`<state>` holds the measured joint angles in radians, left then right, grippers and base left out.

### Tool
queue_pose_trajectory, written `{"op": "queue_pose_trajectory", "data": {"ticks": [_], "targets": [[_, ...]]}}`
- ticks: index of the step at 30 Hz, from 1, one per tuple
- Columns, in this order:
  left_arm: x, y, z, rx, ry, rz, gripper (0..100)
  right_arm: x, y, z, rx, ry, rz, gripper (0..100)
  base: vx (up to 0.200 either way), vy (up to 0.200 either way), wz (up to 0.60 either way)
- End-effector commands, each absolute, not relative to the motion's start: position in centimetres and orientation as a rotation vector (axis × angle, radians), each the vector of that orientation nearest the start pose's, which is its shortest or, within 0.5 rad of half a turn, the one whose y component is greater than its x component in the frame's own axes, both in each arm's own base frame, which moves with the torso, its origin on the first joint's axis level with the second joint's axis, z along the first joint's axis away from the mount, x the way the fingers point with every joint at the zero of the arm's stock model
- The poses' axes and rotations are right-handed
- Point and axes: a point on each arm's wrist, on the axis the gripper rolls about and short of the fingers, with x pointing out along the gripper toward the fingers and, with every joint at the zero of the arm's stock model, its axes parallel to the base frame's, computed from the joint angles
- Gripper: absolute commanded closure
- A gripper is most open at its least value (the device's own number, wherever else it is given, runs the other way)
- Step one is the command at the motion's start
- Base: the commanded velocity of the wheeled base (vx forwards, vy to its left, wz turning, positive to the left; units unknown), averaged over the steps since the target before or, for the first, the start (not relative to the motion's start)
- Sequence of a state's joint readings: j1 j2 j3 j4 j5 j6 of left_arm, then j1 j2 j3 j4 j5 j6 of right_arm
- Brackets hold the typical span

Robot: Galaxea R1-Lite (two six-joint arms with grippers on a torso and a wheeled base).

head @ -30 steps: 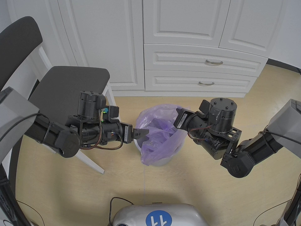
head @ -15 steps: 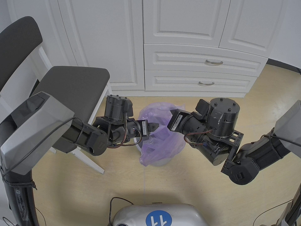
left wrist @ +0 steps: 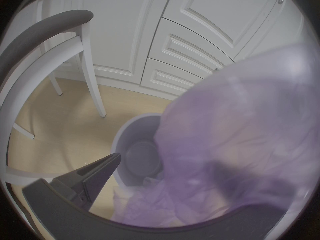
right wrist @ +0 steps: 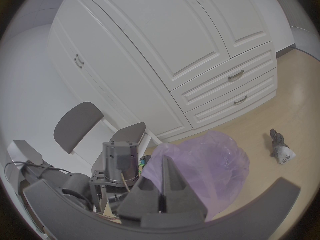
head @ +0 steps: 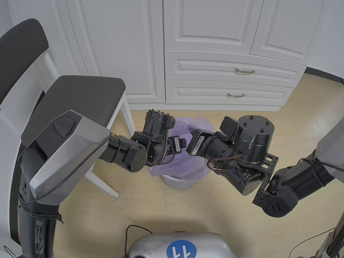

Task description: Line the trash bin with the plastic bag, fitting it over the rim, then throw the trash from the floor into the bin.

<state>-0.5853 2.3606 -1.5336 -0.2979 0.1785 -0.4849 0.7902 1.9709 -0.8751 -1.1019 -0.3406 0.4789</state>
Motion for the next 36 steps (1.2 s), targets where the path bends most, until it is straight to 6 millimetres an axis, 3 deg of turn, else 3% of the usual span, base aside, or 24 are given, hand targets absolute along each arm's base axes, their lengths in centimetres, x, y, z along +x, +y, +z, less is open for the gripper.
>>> {"op": "queue_pose_trajectory", "data": {"ticks": [1,6,7,22,31,36], "targets": [[40.7,-25.2,7.9,-0.274,0.569,-0.245,0,26.1,25.3,15.8,0.475,0.1,0.443,100,0.0,0.0,0.0],[40.7,-23.9,8.9,-0.29,0.538,-0.238,0,26.5,25.0,15.4,0.464,0.107,0.428,100,0.0,0.0,0.0],[40.7,-23.8,8.9,-0.29,0.538,-0.238,100,26.5,25.0,15.4,0.464,0.107,0.428,100,0.0,0.0,0.0],[39.4,-21.2,10.7,-0.313,0.446,-0.364,100,27.6,23.5,14.2,0.409,0.159,0.388,100,0.0,0.0,0.0],[36.7,-15.3,13.4,-0.198,0.45,-0.537,100,30.9,21.0,12.0,0.328,0.174,0.309,100,0.0,0.0,0.0],[35.9,-13.6,12.3,-0.126,0.48,-0.652,100,33.2,20.5,10.7,0.343,0.15,0.272,100,0.0,0.0,0.0]]}}
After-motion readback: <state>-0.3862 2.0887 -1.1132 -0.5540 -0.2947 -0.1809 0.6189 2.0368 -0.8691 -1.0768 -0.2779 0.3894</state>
